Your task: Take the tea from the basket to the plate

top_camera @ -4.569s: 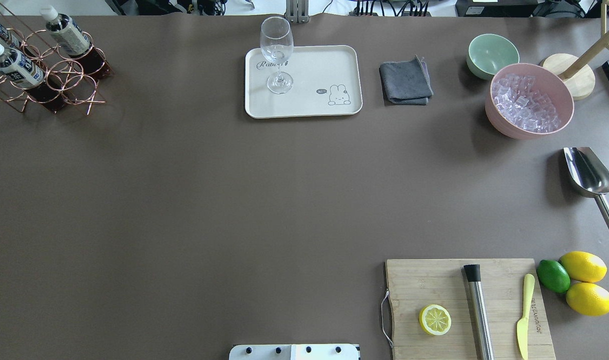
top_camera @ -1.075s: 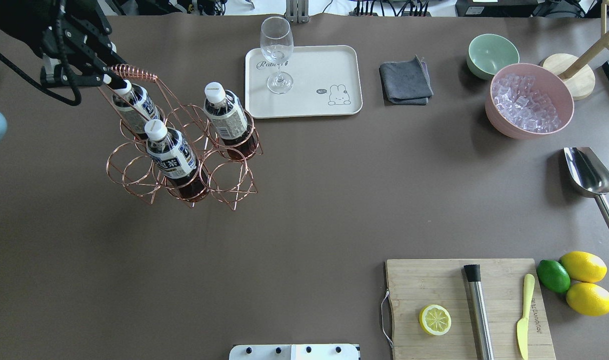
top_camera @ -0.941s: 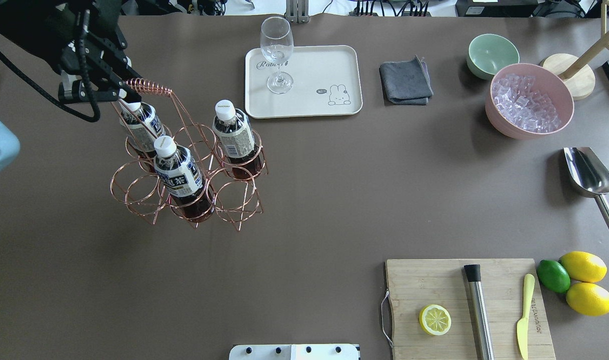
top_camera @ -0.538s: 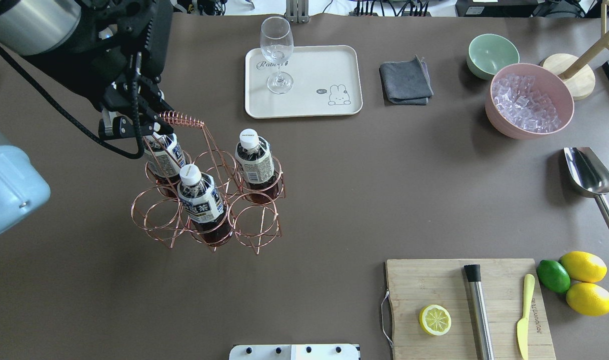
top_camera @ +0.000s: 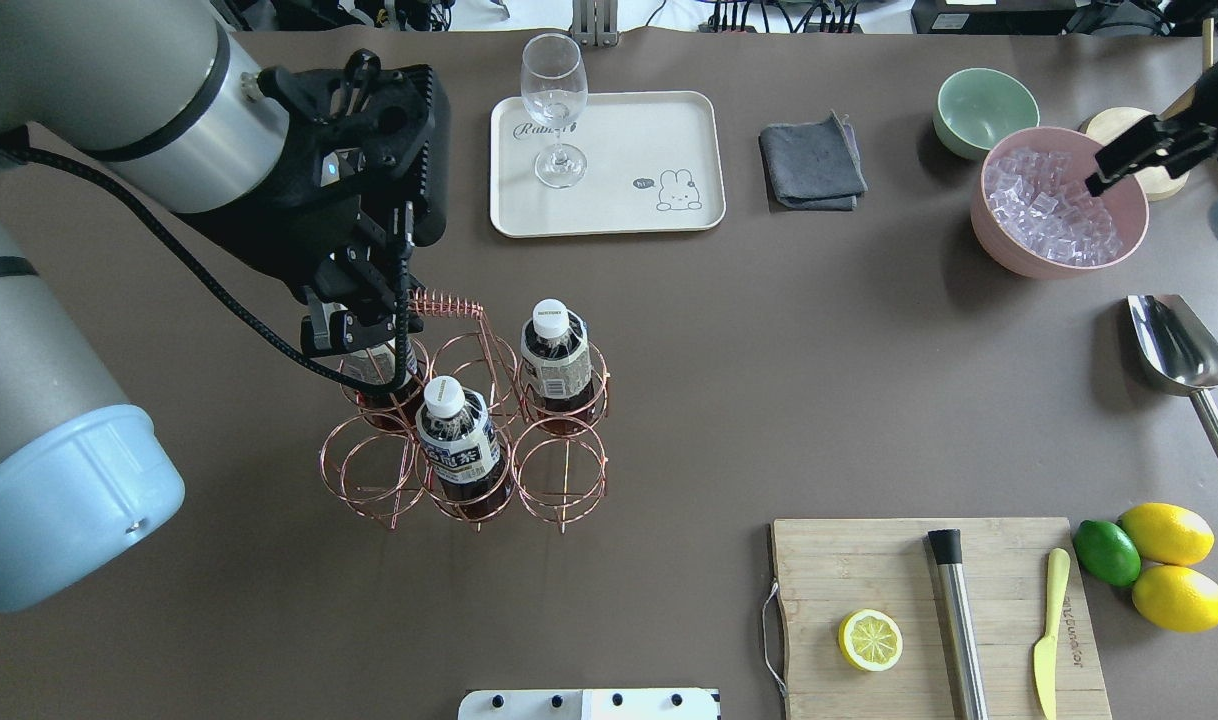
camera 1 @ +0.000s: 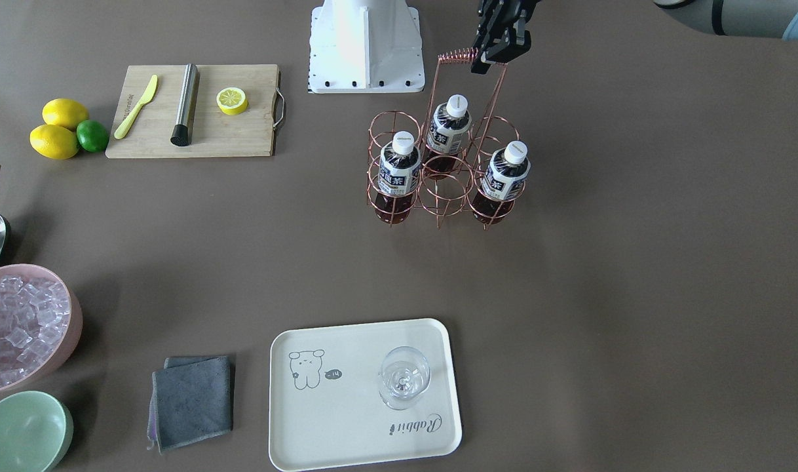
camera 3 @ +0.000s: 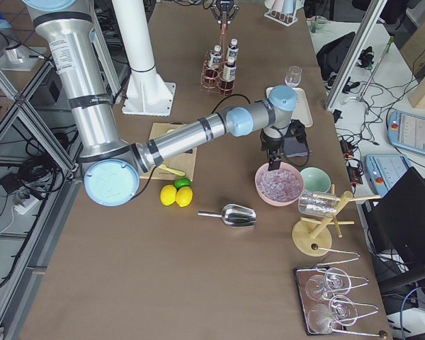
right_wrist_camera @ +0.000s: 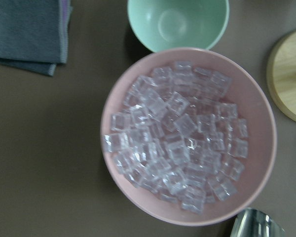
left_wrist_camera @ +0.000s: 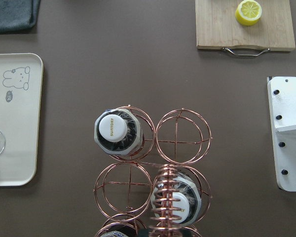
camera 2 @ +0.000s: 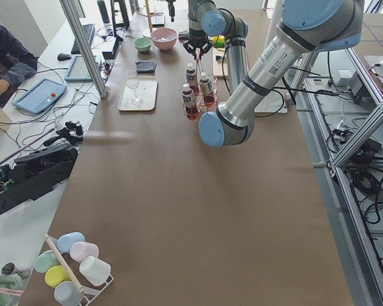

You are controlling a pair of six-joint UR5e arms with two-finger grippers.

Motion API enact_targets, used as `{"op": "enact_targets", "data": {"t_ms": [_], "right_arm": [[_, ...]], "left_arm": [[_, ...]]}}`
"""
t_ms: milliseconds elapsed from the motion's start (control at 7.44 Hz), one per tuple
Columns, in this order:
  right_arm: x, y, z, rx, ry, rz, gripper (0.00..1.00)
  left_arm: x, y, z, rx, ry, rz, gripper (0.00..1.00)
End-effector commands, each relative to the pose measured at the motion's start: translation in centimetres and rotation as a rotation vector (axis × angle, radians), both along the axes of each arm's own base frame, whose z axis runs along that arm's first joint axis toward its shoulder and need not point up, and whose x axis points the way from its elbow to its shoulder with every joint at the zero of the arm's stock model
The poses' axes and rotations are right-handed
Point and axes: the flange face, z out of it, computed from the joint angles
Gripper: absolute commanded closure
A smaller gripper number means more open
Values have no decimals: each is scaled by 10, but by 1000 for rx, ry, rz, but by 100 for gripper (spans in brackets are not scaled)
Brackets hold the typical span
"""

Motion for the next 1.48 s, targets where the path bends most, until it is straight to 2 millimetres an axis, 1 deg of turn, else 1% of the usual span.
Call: {"op": "enact_targets", "data": {"t_ms": [0,134,269,403,538,672,806,941,1075,1209,1344], "right_arm": [[-102,-14,-137,270,-159,-55,0],[-126,1,-155,321,-289,1,0],[-151,19,-173,357,-405,22,0],[-172,39,-191,397,-487,45,0],[-191,66,-220,441,-571,61,0],[-196,100,-248,429,-637,85,0],[-194,122,-248,431,-653,66,0],[-205,150,-240,432,-655,37,0],[-229,169,-239,453,-649,35,0],[-261,188,-236,507,-620,43,0],[-276,199,-235,520,-611,39,0]], "left_arm": [[26,13,-18,-28,7,-9,100],[32,16,-22,-25,5,-7,100],[43,23,-22,-17,-10,-23,100],[52,25,-20,-8,-25,-25,100],[60,24,-20,-6,-36,-27,100],[68,18,-21,-8,-40,-45,100],[71,15,-19,-9,-42,-52,100],[71,15,-19,-11,-43,-53,100],[71,15,-19,-11,-43,-53,100],[71,15,-20,-11,-41,-52,100],[71,16,-19,-10,-42,-53,100]]}}
